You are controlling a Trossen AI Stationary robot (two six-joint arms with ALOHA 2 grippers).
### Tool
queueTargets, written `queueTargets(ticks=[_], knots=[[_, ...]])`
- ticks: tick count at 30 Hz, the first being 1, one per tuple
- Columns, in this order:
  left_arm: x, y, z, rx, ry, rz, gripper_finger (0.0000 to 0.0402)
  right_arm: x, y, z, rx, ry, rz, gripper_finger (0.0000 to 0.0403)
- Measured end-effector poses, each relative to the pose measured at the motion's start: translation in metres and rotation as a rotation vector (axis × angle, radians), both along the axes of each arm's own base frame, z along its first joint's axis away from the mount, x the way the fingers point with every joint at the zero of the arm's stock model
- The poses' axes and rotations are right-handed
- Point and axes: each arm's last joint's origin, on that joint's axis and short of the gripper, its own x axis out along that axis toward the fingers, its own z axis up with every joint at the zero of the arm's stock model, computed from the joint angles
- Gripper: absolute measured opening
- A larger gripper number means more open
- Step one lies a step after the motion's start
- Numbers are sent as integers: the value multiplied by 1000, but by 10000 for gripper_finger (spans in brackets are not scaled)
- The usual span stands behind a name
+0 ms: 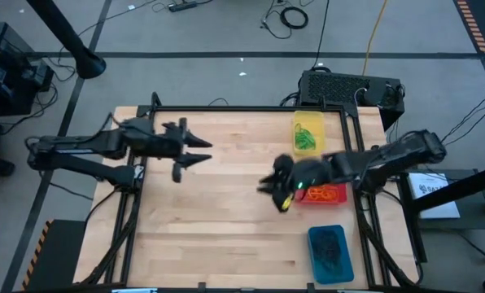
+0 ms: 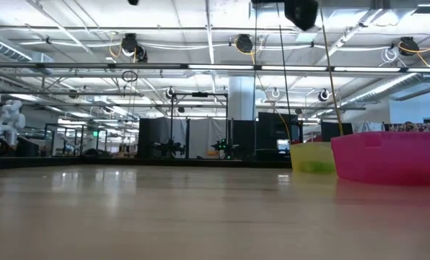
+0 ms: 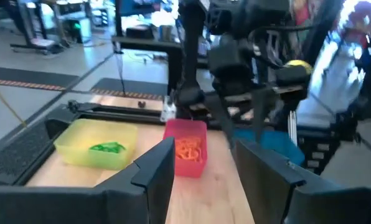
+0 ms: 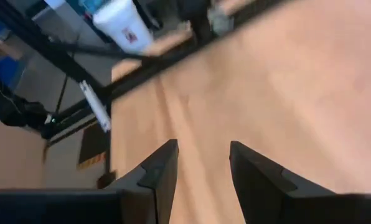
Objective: Sort rubber bands into baskets
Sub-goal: Return to Home Position
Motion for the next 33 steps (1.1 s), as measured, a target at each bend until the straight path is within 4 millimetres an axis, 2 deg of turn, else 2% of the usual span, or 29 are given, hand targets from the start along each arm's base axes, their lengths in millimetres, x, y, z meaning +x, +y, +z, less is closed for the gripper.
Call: queueTargets(ticks=[3, 9, 14, 18, 21, 26, 29, 33], knots=[[-16, 1, 8, -42, -35, 44, 173, -12, -26, 20, -123, -64, 9, 139], [-46, 1, 17, -66, -58, 102, 173, -54, -65, 48, -337, -83, -7, 131], [-71, 3, 18, -117, -96, 185, 173, -92, -81, 57, -396, -12, -28, 113], [-87, 3, 10, -127, -124, 226, 173, -116, -85, 57, -400, 7, -46, 98], [-97, 4, -1, -136, -139, 266, 173, -131, -85, 44, -400, -1, -56, 87], [-106, 5, -19, -158, -213, 284, 173, -150, -85, 6, -313, -69, -118, 69], [-104, 5, -36, -162, -261, 281, 173, -153, -85, -18, -239, -162, -160, 52], [-97, 5, -66, -165, -283, 279, 173, -148, -84, -49, -169, -285, -156, 21]])
